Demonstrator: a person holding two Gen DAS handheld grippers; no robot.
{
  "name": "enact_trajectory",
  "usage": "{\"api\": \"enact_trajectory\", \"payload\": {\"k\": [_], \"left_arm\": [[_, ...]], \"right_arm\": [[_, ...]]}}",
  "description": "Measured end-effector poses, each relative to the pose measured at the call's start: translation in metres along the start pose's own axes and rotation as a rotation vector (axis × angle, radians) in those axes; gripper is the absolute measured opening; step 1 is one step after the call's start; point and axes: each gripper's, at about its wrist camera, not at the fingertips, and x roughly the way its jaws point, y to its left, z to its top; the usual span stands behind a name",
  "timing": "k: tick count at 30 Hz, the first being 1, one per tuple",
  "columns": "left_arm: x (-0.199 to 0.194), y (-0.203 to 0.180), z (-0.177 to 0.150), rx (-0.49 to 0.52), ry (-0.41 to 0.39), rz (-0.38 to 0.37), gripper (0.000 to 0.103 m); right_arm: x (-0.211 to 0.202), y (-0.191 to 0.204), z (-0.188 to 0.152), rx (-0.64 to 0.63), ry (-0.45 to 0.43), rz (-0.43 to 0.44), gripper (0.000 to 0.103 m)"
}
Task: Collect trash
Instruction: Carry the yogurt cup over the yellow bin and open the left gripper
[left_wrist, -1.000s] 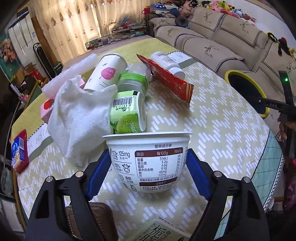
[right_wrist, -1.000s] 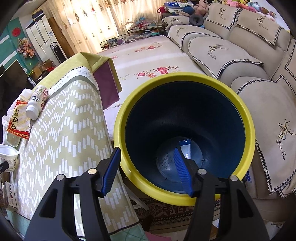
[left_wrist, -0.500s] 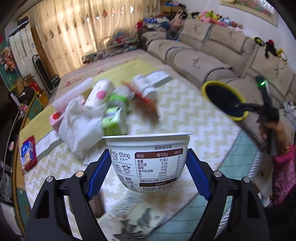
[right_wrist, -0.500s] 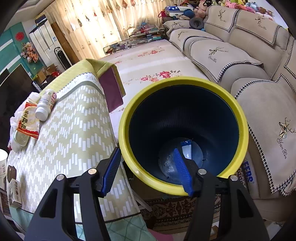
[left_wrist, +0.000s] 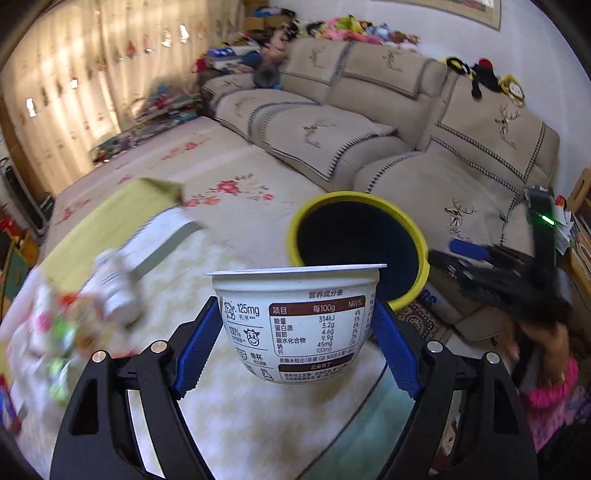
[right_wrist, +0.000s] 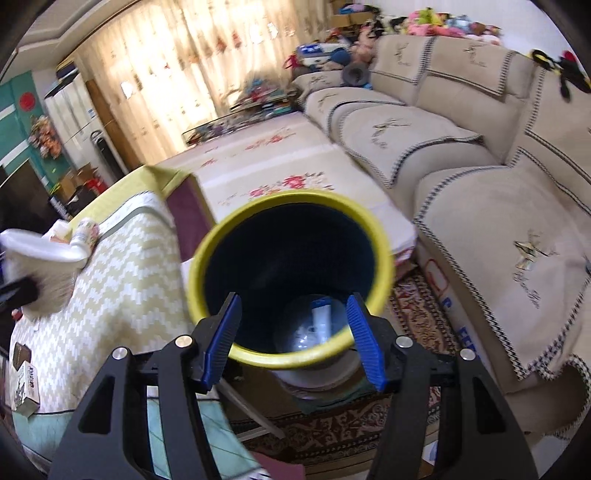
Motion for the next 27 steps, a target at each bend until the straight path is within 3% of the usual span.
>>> {"api": "enact_trajectory", "payload": {"k": [5,11,15,18,21,27], "left_arm": [[0.073,-0.031,0.038,0.038,0.075,-0.004,0.08],[0.137,-0.049,0.062,0.048,0.147,0.003,0.081],[0.155,-0.052,0.071,0.034,0.14,0.004,0.091],[0.144,-0.049,0.071,0.009,0.129,-0.009,0.091],[0.104,-0.042,0.062,-0.018,0.074,-0.003,0.091],[-0.019,-0.008,0.013,-0.084,-0.122,0.096,0.098]], "right_arm": [[-0.011,-0.032,-0.008,0.036,-0.005,-0.042,0.058],[-0.014,-0.064,-0.014,0.091,-0.003,-0.075,0.062],[-0.014,-0.072,-0.018,0.106,0.003,-0.073,0.062],[-0.012,-0.07,-0.02,0.105,0.009,-0.057,0.062],[-0.009,-0.064,-0.022,0.096,0.014,-0.034,0.062],[-0.005,-0.035,-0.027,0.051,0.032,0.022,0.062]]}}
